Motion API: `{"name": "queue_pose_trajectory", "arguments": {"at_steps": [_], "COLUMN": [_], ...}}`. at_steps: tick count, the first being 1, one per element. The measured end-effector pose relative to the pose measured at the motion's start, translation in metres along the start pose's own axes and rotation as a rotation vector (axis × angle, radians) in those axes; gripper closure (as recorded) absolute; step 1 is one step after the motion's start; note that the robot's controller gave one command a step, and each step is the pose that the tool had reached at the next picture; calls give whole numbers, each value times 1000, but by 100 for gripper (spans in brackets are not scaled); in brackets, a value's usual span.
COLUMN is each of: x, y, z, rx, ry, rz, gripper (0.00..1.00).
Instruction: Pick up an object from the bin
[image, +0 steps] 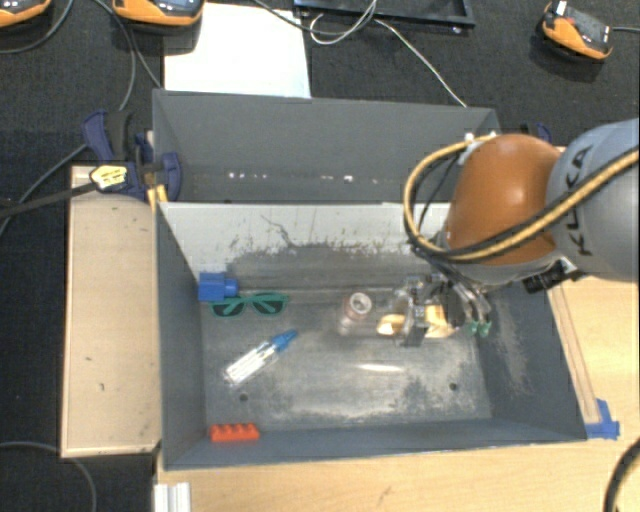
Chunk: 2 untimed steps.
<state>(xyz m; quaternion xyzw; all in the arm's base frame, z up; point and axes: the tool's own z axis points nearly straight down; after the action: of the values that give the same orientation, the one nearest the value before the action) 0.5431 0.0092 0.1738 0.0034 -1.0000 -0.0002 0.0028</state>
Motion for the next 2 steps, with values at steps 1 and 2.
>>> {"name": "queue_pose_trajectory", "arguments": {"at_steps": [1, 2], "x": [-1, 13], "y": [0, -4], "z": [-5, -69], "rx": [0, -1], "ry": [-8, -7], "rz": [0, 17], "gripper": [0, 0]}}
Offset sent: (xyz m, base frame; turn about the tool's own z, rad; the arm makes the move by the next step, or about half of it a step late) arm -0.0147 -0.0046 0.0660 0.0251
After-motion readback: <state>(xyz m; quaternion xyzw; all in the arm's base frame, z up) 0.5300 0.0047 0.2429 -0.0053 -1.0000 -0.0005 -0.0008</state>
